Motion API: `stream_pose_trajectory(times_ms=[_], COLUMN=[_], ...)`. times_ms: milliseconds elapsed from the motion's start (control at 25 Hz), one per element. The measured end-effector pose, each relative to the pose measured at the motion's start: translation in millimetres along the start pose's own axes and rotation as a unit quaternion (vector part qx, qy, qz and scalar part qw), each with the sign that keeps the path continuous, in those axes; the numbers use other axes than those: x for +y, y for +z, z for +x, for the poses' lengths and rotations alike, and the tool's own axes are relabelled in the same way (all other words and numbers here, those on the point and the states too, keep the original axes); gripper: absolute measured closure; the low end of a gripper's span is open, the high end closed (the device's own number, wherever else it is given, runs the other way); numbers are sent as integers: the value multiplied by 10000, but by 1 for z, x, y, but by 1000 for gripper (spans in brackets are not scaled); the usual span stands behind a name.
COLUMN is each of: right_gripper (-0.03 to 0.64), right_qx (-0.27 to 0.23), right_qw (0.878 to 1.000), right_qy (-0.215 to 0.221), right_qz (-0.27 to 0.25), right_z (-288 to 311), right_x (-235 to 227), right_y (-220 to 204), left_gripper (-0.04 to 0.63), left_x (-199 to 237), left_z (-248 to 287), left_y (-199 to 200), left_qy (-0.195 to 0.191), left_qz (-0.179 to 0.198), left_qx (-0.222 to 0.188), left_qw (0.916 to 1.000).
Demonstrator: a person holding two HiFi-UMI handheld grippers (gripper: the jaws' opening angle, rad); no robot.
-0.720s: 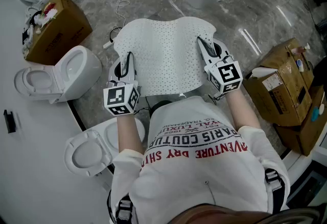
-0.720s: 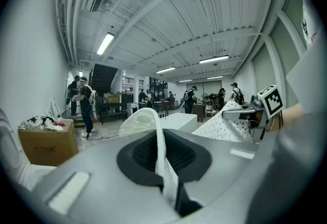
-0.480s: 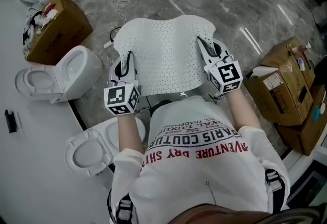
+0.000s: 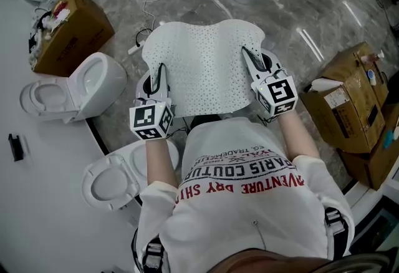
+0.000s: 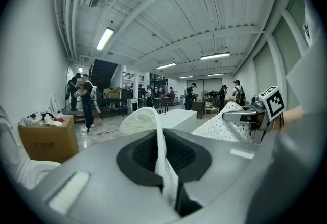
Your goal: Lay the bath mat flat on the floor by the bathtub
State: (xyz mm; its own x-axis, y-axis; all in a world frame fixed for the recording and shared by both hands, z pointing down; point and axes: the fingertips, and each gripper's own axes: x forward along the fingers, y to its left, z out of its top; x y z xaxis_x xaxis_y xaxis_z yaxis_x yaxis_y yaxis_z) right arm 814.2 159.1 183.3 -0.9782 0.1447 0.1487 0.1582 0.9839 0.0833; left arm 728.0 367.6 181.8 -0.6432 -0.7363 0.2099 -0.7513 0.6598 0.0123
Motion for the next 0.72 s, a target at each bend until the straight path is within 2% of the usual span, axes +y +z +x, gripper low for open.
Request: stream_pose_trajectory(times_ms=[160,360,560,720], right_gripper=[600,600,600,600], right_qx=[256,566,739,807], right_qw=[9995,9978,9963,9957], right_qy=[30,248,415,438], right_qz=[182,254,166,140], right_z=[11,43,97,158], right_x=[-6,-4,-7,-8], right_y=[-18,-30,-30,-23], left_gripper=[577,577,577,577], left_x=[3,27,67,116], left_z=[6,16,46,79], left_y=[-15,-33,-36,-31], left_qy=[62,246,317,302], left_qz=[-151,-402,-679,-782], left_qx=[201,432,415,351], left_qw=[9997,9980,9963,9959])
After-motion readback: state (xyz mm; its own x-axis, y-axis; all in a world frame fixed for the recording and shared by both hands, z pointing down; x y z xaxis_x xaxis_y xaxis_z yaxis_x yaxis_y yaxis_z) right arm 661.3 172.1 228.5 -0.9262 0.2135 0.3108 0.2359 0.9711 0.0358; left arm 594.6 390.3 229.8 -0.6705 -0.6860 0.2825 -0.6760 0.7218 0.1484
